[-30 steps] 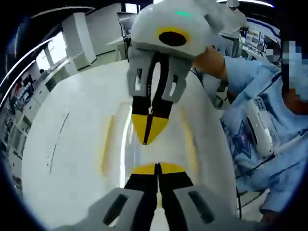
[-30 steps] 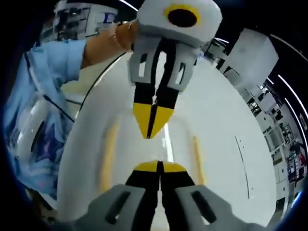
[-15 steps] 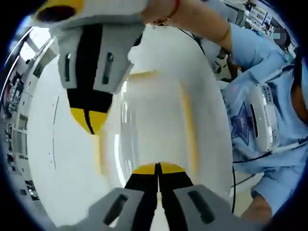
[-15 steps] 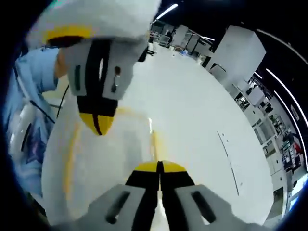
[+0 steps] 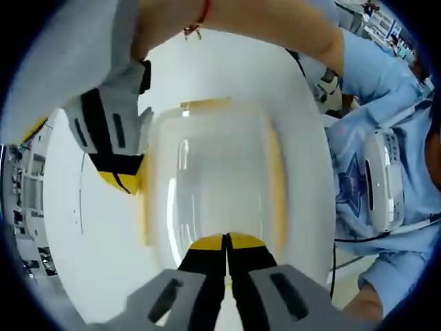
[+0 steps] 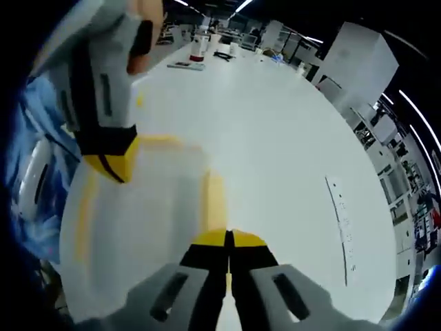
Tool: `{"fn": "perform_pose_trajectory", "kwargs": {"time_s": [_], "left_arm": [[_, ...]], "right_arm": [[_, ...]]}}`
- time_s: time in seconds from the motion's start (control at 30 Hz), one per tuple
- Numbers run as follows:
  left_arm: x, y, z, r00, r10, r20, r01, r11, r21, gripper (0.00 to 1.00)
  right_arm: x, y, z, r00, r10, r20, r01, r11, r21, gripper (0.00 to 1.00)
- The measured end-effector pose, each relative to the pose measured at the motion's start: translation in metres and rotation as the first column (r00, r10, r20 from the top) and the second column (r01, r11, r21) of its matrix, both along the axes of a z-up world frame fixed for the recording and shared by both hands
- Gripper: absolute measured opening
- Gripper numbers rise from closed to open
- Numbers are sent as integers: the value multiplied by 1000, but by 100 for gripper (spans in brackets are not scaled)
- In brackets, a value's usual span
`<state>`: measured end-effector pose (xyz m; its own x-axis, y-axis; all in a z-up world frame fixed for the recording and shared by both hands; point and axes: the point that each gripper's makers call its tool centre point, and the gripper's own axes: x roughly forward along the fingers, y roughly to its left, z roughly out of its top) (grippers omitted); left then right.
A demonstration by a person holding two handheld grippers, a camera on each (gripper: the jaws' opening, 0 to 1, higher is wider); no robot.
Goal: Snap each plastic latch of the storage box into its locked position after aligning the lid with the box until every specified latch is closed and the lid sits flush.
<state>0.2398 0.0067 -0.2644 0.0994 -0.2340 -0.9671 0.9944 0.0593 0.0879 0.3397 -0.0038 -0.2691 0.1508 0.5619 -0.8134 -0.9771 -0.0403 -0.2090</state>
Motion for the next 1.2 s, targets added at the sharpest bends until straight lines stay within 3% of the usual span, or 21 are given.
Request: {"fn": "perform_pose_trajectory", "kwargs": {"time_s": [0.27, 0.47, 0.63, 0.7, 0.97, 1.2], "left_arm": [[0, -2, -1, 1000, 22, 2, -22, 1000, -1, 0], [0, -3, -2, 999, 34, 14, -34, 999, 5, 0], [1, -4, -2, 999, 53, 5, -53, 998, -15, 0], [1, -4, -2, 999, 54, 6, -54, 998, -18, 0], [1, -10, -2, 996, 88, -5, -88, 996, 26, 0], [-1, -11, -4, 992, 123, -20, -121, 991, 59, 1]], "right_arm": [[6, 7, -10, 993, 73, -89, -79, 994, -69, 0], [2, 8, -18, 969, 110, -222, -134, 986, -95, 0], [-1, 4, -29, 951, 171, -258, -213, 966, -146, 0], [-3, 5, -29, 944, 222, -243, -260, 955, -140, 0], [-6, -1, -30, 918, 194, -346, -255, 957, -140, 0], [-13, -2, -32, 909, 207, -361, -265, 957, -120, 0]]}}
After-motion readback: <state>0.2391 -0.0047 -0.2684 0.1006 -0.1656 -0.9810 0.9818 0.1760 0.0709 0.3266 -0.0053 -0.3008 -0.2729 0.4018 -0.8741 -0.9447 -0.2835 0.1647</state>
